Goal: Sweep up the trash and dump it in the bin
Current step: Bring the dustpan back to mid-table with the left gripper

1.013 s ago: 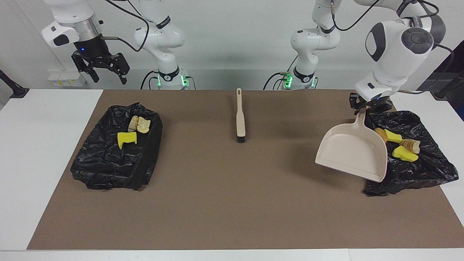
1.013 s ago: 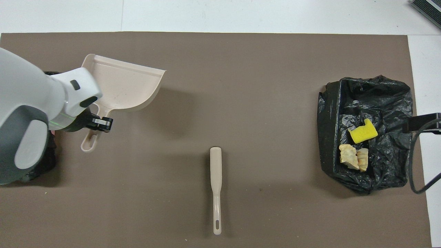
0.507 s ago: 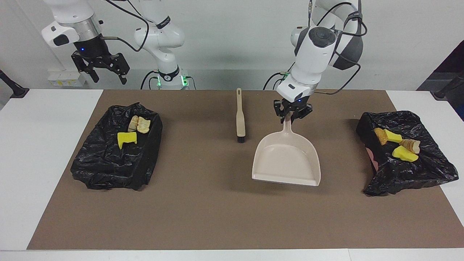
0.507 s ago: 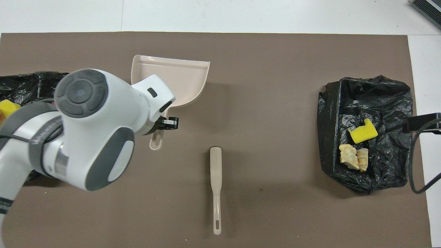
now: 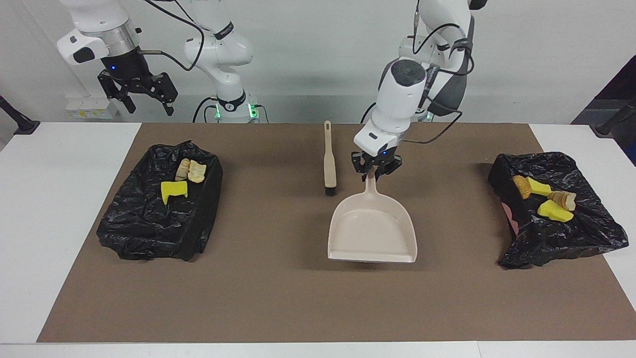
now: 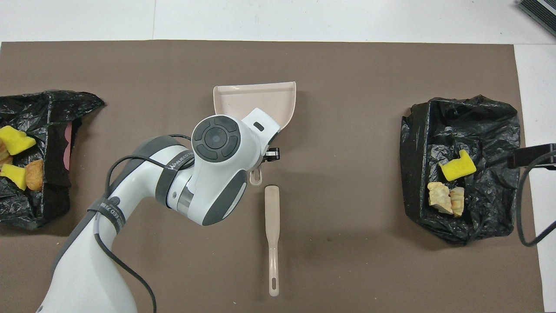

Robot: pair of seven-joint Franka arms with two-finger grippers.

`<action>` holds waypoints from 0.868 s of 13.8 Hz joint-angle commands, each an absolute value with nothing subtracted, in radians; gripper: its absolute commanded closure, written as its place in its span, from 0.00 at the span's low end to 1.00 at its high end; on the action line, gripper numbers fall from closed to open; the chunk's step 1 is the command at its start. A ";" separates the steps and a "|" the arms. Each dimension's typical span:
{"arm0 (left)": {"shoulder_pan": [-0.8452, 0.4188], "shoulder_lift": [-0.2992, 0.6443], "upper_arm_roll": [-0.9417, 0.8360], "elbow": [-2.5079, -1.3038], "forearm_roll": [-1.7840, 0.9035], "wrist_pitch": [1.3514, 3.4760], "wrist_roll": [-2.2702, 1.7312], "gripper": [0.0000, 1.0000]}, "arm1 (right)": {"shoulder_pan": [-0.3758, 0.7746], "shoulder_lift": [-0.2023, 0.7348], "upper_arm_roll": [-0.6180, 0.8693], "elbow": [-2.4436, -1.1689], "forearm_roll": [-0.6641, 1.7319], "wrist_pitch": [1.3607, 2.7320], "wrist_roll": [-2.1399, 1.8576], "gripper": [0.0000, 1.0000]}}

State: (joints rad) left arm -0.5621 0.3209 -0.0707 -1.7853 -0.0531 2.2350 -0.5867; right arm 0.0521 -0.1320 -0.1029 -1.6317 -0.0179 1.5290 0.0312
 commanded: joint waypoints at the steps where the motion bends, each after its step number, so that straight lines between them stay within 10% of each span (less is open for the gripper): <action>1: -0.624 0.377 -0.054 -1.752 -0.064 2.272 -0.607 1.00 | 0.051 -0.143 -0.109 -1.637 -0.012 1.522 -0.003 0.00; 3: -0.634 0.423 -0.051 -1.724 -0.048 2.315 -0.607 0.82 | 0.051 -0.143 -0.109 -1.637 -0.012 1.525 -0.002 0.00; 4: -0.632 0.425 -0.049 -1.712 -0.049 2.310 -0.610 0.21 | 0.051 -0.143 -0.109 -1.637 -0.012 1.532 0.003 0.00; 5: -0.632 0.420 -0.046 -1.712 -0.049 2.300 -0.614 0.00 | 0.051 -0.143 -0.109 -1.637 -0.012 1.535 0.003 0.00; 12: -0.589 0.298 0.049 -1.707 -0.048 2.178 -0.586 0.00 | 0.051 -0.141 -0.106 -1.637 -0.009 1.555 -0.003 0.00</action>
State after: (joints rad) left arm -0.6061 0.3484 0.0397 -1.6955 -0.0524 2.2224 -0.5946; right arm 0.0521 -0.1320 -0.1031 -1.6317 -0.0179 1.5352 0.0312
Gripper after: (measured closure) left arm 0.000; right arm 0.000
